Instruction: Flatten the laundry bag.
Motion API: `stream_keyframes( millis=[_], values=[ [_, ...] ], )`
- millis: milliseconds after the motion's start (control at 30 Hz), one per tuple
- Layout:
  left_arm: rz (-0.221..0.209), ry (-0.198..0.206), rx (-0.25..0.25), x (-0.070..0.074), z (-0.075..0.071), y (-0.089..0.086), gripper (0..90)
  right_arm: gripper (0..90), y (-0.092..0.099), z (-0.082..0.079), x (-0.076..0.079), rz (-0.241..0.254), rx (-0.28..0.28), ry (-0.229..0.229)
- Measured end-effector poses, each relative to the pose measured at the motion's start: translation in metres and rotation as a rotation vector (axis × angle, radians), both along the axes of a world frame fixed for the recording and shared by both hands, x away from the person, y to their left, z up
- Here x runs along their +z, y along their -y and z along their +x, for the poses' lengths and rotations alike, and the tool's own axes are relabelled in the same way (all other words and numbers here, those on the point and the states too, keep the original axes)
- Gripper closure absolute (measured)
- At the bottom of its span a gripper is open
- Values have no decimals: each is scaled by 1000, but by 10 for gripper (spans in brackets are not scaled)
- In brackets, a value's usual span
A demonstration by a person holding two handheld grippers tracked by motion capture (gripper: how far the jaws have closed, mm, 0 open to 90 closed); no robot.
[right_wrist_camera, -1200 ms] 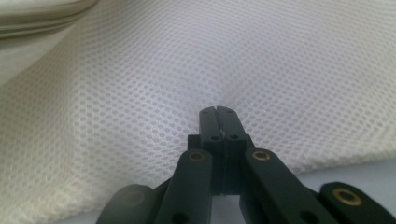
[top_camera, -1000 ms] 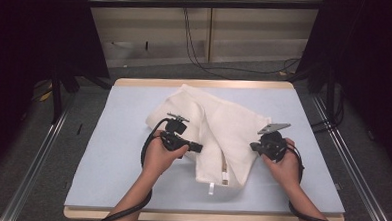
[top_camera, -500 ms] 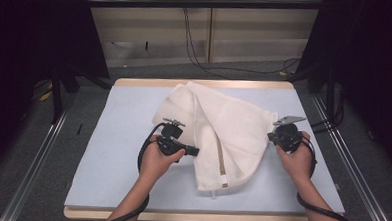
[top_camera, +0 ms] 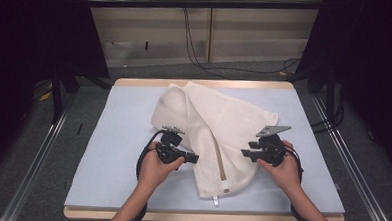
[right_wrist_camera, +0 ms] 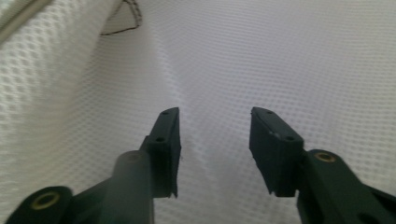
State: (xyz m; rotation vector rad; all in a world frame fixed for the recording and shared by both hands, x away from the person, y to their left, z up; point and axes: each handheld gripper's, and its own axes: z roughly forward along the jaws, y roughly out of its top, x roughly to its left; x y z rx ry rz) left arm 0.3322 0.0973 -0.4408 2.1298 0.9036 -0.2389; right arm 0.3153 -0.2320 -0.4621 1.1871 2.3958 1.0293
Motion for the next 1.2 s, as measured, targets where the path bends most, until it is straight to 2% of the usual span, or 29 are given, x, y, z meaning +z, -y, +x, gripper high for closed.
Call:
stream_keyframes(
  millis=[100,133,167,200,233,267,300,333,367,400,433,467,500,533,667,733,800,833,867,933,967,1033,1067,1100,1200],
  values=[
    [8,4,-2,-2,-2,0,875,511,-9,-4,2,4,47,10],
    [8,4,-2,-2,-2,0,875,511,-9,-4,2,4,47,10],
    [11,4,5,-2,-3,0,875,521,-13,-5,0,-53,38,14],
    [11,4,5,-2,-3,0,874,521,-13,-5,0,-53,38,14],
    [-4,1,15,-2,-4,0,874,571,-12,-3,-5,-78,22,14],
    [-4,2,8,-2,-4,-1,875,610,-11,-3,-7,-74,24,6],
    [0,5,14,-1,-5,-2,875,696,-10,-2,-11,-61,36,-8],
    [0,5,14,-1,-5,-2,875,696,-10,-2,-11,-61,36,-8],
    [-6,5,20,-1,-6,-2,875,855,-11,-3,-13,-55,71,-15],
    [-6,5,20,-1,-6,-2,875,855,-11,-3,-13,-55,71,-15],
    [-3,13,21,-1,-5,-4,874,892,-15,-3,-11,-85,83,-7],
    [-3,13,21,-1,-5,-4,875,898,-16,-1,-10,-95,87,-6],
    [-19,8,28,-1,-7,-3,875,900,-16,0,-9,-96,78,2],
    [-19,8,28,-1,-7,-3,874,900,-15,1,-8,-109,69,16],
    [-24,9,12,0,-9,-2,872,900,-11,8,-8,-98,29,27],
    [-27,19,5,3,-11,0,872,900,-7,14,-7,-94,5,48],
    [-21,22,3,4,-11,1,872,900,-6,16,-5,-101,-7,48],
    [-20,26,9,4,-11,2,872,891,-5,20,-6,-82,-5,25],
    [-20,26,9,4,-11,2,872,880,-5,21,-6,-67,-5,21],
    [-17,29,4,3,-10,0,872,858,-5,19,-4,-67,-9,26],
    [-19,29,10,3,-10,-1,872,782,-6,16,-2,-37,-21,20],
    [-22,26,19,2,-10,0,871,711,-6,14,1,-13,-12,19],
    [-22,26,19,2,-10,0,871,711,-6,14,1,-13,-12,19],
    [-20,26,18,1,-10,1,870,638,-10,10,5,11,4,22],
    [-12,33,15,2,-10,2,870,569,-15,4,11,63,39,18]
  ],
)
